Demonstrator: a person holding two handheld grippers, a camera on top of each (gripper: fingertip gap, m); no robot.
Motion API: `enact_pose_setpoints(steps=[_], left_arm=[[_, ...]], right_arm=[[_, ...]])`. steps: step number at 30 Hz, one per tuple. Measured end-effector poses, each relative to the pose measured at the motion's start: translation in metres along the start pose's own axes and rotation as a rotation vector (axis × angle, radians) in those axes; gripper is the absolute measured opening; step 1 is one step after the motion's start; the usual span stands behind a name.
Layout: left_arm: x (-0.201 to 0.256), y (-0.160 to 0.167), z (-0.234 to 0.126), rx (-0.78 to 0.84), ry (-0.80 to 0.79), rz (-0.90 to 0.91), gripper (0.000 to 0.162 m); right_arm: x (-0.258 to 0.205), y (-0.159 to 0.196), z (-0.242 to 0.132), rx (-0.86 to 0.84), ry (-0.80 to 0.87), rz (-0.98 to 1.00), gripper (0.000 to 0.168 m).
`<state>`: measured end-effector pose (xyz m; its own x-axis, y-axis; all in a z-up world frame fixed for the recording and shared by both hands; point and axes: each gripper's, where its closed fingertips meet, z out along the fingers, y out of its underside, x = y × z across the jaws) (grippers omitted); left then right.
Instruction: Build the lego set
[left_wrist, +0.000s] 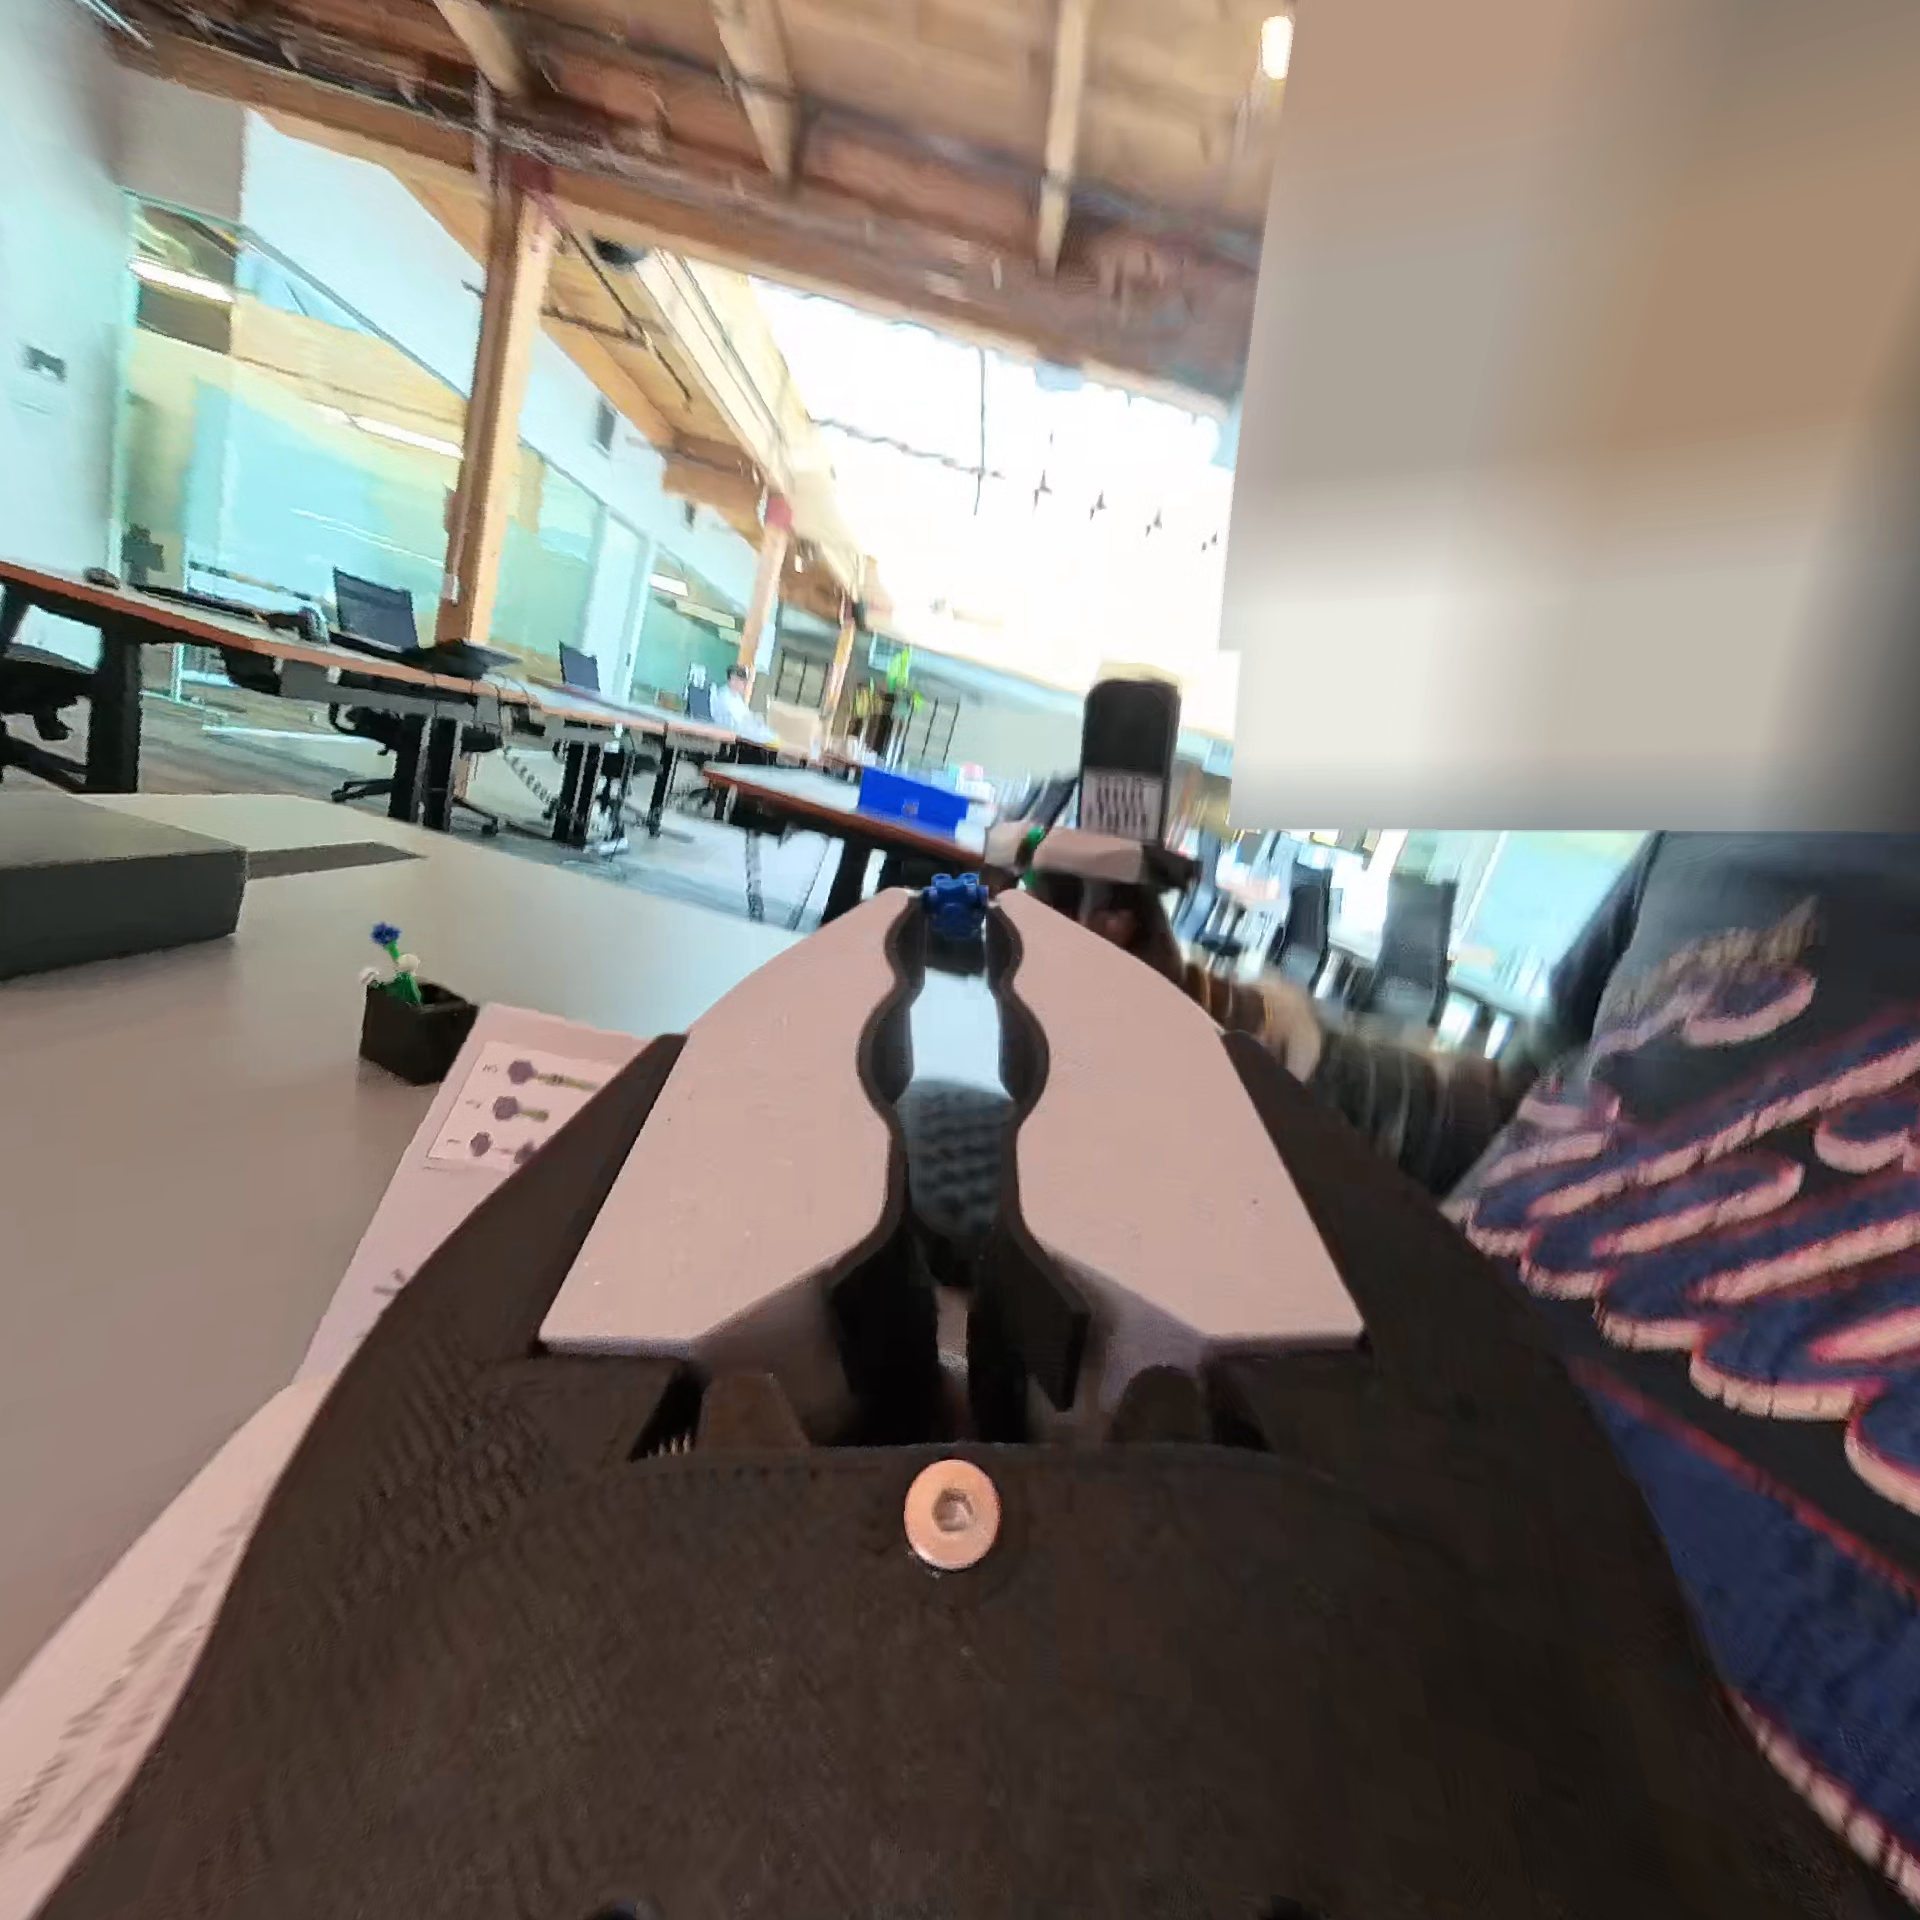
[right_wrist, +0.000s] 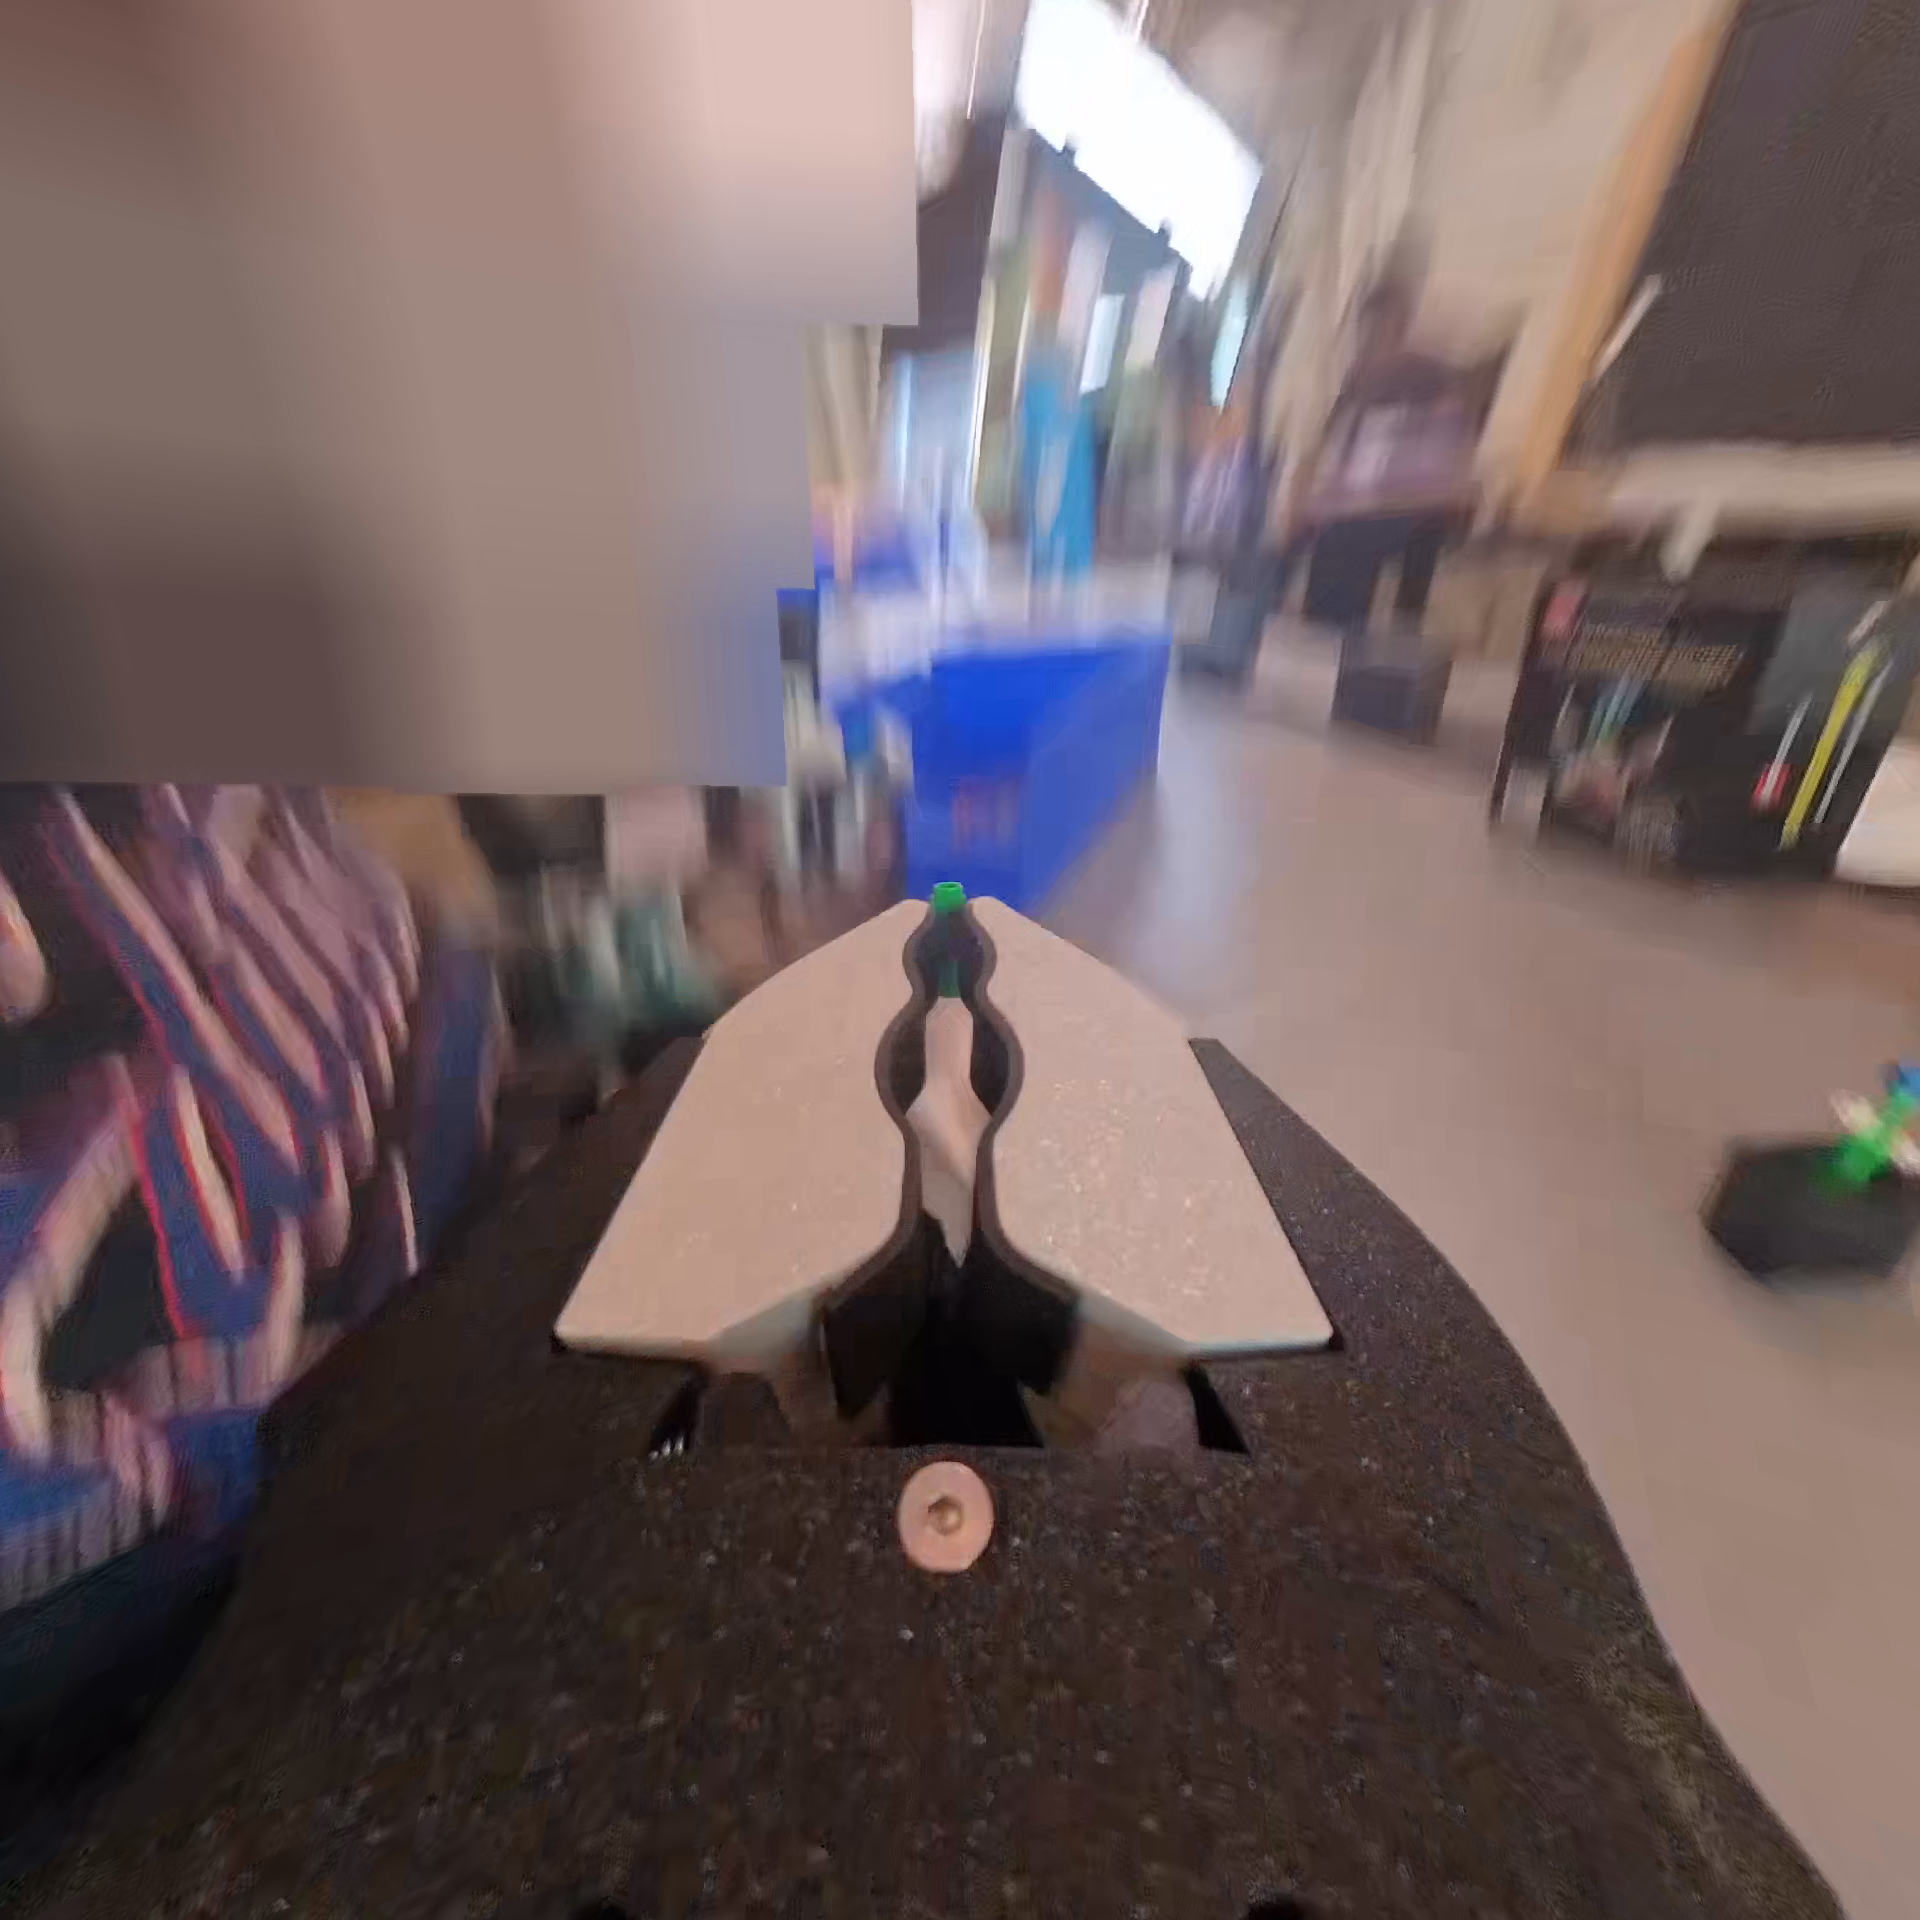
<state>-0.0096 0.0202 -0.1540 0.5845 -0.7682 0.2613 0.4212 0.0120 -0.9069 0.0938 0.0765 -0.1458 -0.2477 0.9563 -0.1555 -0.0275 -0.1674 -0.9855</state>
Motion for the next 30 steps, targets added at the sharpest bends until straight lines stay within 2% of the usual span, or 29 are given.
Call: enact_pose_setpoints(steps=[2,4,8,12,15,17,19,23,26,30], left_arm=[[-0.003,-0.015,0.002,0.114,-0.003,-0.101,0.011],[-0.001,-0.027,0.006,0.212,0.022,-0.179,0.010],[0.008,-0.038,0.016,0.334,0.052,-0.240,0.010],[0.016,-0.048,0.018,0.463,0.079,-0.312,0.010],[0.027,-0.052,0.022,0.522,0.141,-0.401,0.010],[0.027,-0.052,0.023,0.525,0.138,-0.423,0.010],[0.025,-0.048,0.024,0.499,0.105,-0.411,0.011],[0.026,-0.040,0.030,0.409,0.029,-0.274,0.010],[0.029,-0.041,0.033,0.398,0.015,-0.221,0.010],[0.029,-0.042,0.034,0.422,0.033,-0.263,0.010]], right_arm=[[-0.001,-0.043,0.001,0.438,0.008,0.187,0.002],[0.003,-0.055,0.007,0.705,-0.012,0.329,0.002],[-0.002,-0.057,0.045,0.872,-0.089,0.445,0.003],[-0.021,-0.059,0.083,0.854,-0.148,0.480,0.002],[-0.032,-0.060,0.096,0.825,-0.162,0.443,0.002],[-0.032,-0.062,0.096,0.820,-0.146,0.419,0.002],[-0.035,-0.058,0.102,0.739,-0.126,0.385,0.002],[-0.038,-0.051,0.110,0.641,-0.090,0.362,0.002],[-0.035,-0.048,0.111,0.636,-0.100,0.409,0.003],[-0.035,-0.048,0.110,0.659,-0.126,0.447,0.002]])
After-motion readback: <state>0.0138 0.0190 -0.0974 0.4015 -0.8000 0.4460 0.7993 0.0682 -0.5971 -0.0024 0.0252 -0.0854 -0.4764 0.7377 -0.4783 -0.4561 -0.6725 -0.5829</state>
